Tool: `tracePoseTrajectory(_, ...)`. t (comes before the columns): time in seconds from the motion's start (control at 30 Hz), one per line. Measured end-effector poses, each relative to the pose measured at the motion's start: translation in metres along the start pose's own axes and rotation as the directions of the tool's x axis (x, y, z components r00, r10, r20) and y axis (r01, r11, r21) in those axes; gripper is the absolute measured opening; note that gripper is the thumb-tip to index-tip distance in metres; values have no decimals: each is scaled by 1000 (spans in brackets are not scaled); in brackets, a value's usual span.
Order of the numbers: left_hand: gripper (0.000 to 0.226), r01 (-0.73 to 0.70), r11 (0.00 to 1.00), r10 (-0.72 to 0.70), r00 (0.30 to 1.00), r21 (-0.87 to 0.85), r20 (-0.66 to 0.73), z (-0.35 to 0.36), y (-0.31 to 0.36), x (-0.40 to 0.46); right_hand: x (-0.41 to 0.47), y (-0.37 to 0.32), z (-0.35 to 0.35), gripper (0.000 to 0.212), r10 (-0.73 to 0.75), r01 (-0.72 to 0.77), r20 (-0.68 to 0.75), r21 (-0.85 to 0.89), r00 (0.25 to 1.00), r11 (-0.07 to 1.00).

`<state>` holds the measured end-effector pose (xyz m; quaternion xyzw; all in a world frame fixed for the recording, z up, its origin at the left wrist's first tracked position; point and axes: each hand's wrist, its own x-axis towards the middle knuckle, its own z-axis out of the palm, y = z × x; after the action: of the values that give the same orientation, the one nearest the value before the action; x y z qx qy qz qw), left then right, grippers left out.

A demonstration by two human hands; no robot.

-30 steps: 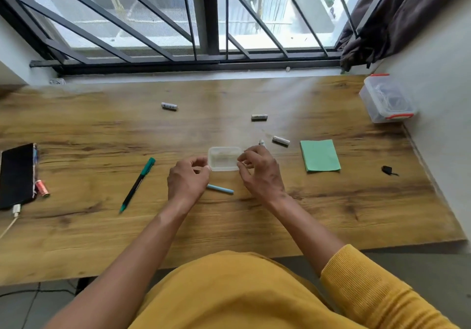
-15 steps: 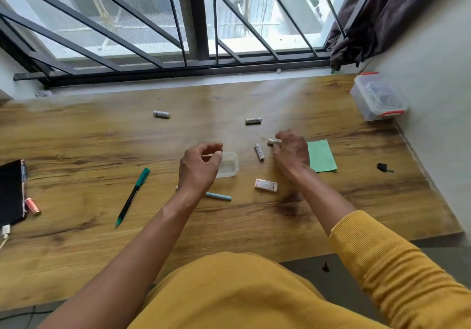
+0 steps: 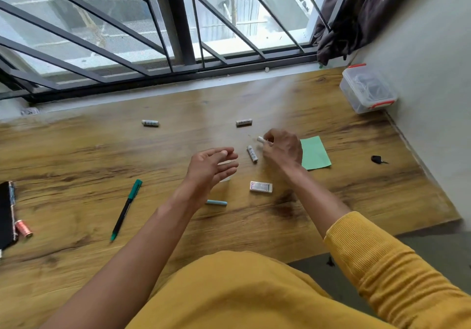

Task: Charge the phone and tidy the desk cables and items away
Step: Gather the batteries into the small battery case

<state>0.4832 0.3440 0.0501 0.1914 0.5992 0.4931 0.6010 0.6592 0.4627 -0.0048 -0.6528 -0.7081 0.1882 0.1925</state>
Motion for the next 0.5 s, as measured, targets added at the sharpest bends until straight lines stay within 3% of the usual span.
tracePoseTrajectory(0.17, 37, 142, 936, -128, 990, -321, 64, 4, 4, 7, -30, -42, -14, 10, -54, 69, -72, 236, 996, 969)
tracePoseTrajectory(0.3, 54, 245, 858, -169, 965, -452, 202, 2, 7, 8, -52, -70, -18, 14, -44, 39, 5, 407, 999, 912)
tracePoseTrajectory(0.5, 63, 265, 769, -153, 960, -582, 235, -5, 6, 5, -78, -84, -6, 13, -180, 154, 26, 408, 983, 900)
